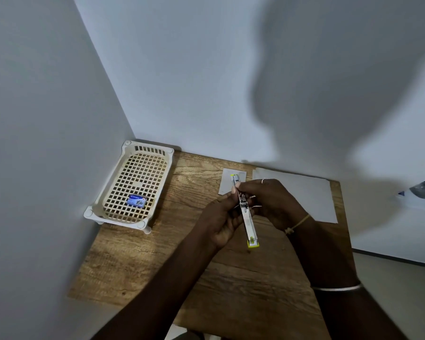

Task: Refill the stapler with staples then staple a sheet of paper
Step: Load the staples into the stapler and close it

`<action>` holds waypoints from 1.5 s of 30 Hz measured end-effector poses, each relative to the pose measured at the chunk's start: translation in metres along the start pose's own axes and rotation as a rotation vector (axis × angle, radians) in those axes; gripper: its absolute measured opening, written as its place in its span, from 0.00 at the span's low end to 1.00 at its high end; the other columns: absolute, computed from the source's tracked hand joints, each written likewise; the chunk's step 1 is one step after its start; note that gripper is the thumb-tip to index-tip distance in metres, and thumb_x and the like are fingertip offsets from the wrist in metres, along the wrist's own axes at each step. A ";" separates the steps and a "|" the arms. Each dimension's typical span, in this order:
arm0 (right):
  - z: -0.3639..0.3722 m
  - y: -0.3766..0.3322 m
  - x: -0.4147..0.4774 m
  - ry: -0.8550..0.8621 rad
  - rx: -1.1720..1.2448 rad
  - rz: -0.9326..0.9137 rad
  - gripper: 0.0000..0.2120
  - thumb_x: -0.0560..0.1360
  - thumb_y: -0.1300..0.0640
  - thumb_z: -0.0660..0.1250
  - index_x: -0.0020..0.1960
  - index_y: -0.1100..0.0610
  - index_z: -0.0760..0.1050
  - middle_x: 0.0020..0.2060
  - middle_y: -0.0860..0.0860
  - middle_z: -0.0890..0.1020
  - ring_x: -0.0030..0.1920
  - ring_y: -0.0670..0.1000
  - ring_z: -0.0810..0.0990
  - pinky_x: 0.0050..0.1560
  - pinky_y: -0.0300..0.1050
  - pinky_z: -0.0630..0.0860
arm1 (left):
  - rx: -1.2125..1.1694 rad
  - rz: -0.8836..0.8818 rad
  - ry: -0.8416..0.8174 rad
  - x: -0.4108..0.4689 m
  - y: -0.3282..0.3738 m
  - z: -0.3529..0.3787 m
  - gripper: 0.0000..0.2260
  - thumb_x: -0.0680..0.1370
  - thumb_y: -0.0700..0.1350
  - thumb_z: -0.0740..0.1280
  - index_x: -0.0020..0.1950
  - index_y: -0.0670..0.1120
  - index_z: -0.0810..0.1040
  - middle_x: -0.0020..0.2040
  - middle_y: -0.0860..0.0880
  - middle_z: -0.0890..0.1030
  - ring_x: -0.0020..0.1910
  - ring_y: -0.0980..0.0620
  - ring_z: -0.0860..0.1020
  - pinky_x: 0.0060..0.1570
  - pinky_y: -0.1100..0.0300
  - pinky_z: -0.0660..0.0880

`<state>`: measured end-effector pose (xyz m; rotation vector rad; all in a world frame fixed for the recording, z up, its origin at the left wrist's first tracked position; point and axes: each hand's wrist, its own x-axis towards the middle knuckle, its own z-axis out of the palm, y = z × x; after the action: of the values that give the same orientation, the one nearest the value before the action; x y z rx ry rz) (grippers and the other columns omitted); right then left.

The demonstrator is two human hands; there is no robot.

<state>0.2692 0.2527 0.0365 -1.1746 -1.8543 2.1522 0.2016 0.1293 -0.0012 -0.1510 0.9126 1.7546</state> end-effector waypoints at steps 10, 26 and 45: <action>-0.010 0.028 -0.005 0.083 -0.445 -0.363 0.21 0.75 0.61 0.73 0.67 0.50 0.78 0.51 0.51 0.84 0.44 0.50 0.84 0.47 0.49 0.80 | -0.021 0.039 0.009 -0.001 0.019 0.006 0.12 0.85 0.42 0.62 0.51 0.40 0.84 0.39 0.45 0.86 0.36 0.52 0.86 0.38 0.58 0.85; -0.005 -0.002 -0.007 0.014 -0.035 -0.460 0.39 0.69 0.54 0.79 0.75 0.54 0.67 0.64 0.51 0.82 0.62 0.49 0.82 0.59 0.52 0.80 | 0.033 0.079 -0.059 -0.003 0.014 0.020 0.17 0.85 0.41 0.62 0.45 0.48 0.90 0.45 0.48 0.88 0.42 0.54 0.87 0.40 0.61 0.83; 0.002 0.002 0.003 -0.026 0.321 -0.056 0.17 0.81 0.59 0.65 0.64 0.71 0.74 0.49 0.59 0.86 0.44 0.54 0.86 0.36 0.45 0.80 | 0.278 0.149 -0.127 -0.008 -0.001 0.006 0.13 0.77 0.44 0.73 0.60 0.44 0.85 0.58 0.43 0.85 0.57 0.47 0.84 0.48 0.55 0.82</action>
<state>0.2670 0.2524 0.0337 -1.0176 -1.4549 2.3295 0.2076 0.1275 0.0064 0.2114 1.0850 1.7302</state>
